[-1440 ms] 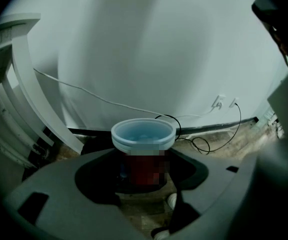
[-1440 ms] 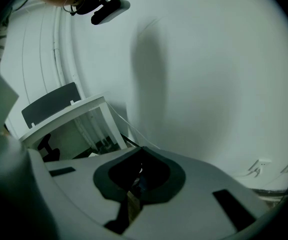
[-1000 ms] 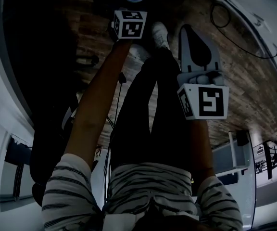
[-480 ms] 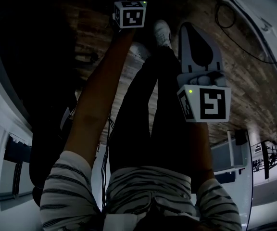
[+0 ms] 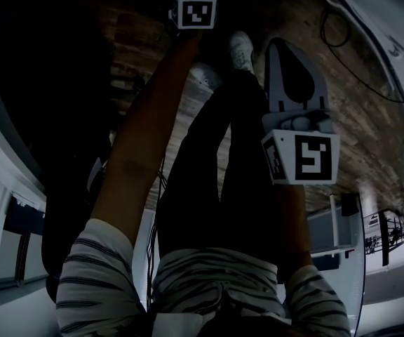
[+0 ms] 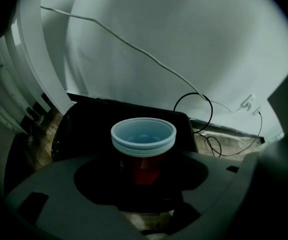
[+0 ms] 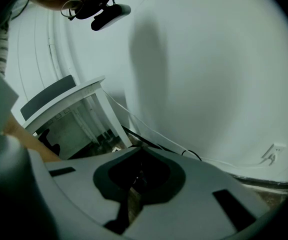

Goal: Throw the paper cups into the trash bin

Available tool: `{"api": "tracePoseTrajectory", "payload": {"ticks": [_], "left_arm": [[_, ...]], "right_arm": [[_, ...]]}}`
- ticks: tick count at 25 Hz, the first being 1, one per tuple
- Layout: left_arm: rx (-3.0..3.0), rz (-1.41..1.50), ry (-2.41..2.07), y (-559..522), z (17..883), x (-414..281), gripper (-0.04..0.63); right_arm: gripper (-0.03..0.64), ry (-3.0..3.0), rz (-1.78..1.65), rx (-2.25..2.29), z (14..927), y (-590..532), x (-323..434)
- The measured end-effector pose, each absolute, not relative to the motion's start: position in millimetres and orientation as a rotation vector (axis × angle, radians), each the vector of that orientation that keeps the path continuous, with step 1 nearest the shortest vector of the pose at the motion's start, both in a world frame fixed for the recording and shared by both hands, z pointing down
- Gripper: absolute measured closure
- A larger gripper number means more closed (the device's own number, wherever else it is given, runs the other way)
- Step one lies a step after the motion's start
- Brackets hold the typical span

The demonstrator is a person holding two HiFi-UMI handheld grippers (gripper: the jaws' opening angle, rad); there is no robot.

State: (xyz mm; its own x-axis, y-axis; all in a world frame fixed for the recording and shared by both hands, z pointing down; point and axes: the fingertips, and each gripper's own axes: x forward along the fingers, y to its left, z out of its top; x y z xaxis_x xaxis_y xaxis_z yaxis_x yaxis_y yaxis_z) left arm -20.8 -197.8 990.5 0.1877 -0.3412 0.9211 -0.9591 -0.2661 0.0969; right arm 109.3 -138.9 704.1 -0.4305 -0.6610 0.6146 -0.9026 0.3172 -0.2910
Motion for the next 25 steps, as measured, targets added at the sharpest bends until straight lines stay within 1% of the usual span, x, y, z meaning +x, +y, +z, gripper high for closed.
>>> {"api": "tracePoseTrajectory", "payload": {"ticks": [18,25], "left_arm": [[1.767,1.209,-1.136,-206,1025,-17,0.295],[1.745,1.195,-1.123,-205,1028,-17,0.295]], "right_arm": [[0.607,-2.196,0.863,1.379,713,-140,108],[0.607,-2.187,0.883,1.367,721,-141,98]]}}
